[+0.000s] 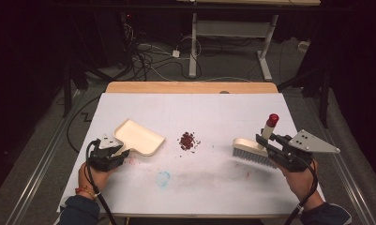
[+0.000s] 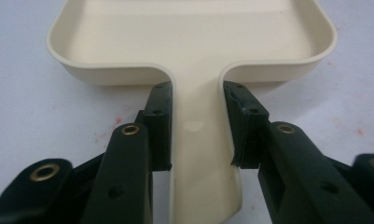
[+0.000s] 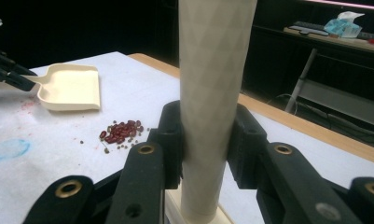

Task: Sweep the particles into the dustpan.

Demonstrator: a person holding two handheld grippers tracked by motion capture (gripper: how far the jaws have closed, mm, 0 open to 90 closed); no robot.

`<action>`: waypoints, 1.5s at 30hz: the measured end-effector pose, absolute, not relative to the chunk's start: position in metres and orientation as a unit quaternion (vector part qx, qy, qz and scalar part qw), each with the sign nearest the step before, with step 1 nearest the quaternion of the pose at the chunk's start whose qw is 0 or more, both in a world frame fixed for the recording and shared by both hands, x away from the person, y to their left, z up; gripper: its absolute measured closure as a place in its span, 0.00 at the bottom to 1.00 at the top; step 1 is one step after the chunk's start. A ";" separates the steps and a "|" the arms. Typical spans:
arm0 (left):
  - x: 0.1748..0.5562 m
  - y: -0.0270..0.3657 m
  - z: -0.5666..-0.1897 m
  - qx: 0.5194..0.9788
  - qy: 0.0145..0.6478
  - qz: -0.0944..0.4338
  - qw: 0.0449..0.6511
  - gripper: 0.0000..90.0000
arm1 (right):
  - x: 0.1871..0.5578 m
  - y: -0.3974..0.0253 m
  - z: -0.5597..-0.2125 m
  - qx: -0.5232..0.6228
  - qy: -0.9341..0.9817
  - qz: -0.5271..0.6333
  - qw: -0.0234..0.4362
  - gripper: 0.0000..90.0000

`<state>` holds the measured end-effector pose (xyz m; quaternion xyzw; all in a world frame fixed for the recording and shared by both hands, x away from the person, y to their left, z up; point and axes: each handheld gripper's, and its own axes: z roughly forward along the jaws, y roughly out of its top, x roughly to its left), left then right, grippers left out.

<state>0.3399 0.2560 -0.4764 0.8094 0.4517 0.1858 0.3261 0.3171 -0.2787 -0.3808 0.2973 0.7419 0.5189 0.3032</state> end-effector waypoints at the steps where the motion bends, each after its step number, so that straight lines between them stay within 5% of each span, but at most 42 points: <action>1: 0.338 0.256 -0.474 0.812 0.447 0.184 0.327 0.71 | 0.317 -0.279 -0.381 0.297 0.742 0.519 0.303 0.78; 10: 0.313 0.245 -0.461 0.854 0.394 0.151 0.305 0.71 | 0.338 -0.264 -0.377 0.294 0.737 0.526 0.307 0.78; 27: 0.293 0.220 -0.463 0.877 0.346 0.131 0.307 0.70 | 0.436 -0.178 -0.379 0.317 0.736 0.516 0.303 0.79; 35: 0.294 0.208 -0.469 0.878 0.342 0.125 0.309 0.70 | 0.451 -0.131 -0.398 0.307 0.734 0.511 0.325 0.78; 45: 0.292 0.198 -0.471 0.877 0.345 0.129 0.309 0.71 | 0.441 -0.111 -0.415 0.294 0.750 0.523 0.279 0.79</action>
